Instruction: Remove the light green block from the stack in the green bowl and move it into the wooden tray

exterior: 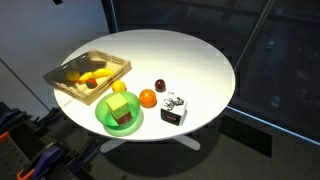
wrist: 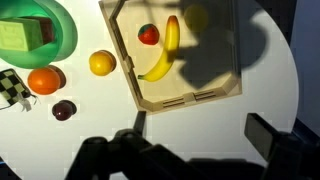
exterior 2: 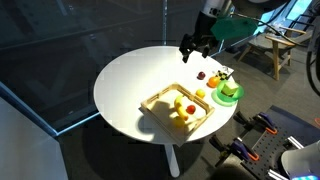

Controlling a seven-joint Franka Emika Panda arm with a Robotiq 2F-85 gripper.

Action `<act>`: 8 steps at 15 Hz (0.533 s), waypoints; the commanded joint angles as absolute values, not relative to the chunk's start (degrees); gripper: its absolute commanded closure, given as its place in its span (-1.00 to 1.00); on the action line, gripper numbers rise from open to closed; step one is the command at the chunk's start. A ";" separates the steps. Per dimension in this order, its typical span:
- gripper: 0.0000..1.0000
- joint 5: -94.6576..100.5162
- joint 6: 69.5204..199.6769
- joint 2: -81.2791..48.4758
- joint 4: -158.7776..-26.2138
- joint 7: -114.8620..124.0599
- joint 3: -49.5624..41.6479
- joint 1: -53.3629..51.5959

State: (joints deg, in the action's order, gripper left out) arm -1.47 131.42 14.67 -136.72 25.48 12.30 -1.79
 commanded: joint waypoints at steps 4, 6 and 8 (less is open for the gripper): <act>-1.00 -3.50 127.96 8.18 -130.15 25.92 8.15 -1.68; -1.00 -3.94 125.91 7.55 -130.23 25.51 6.70 -1.41; -1.00 -4.84 123.27 7.45 -130.61 24.84 5.26 -1.15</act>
State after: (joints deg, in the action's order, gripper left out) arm -2.76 127.72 8.11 -131.91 25.57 6.98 -1.53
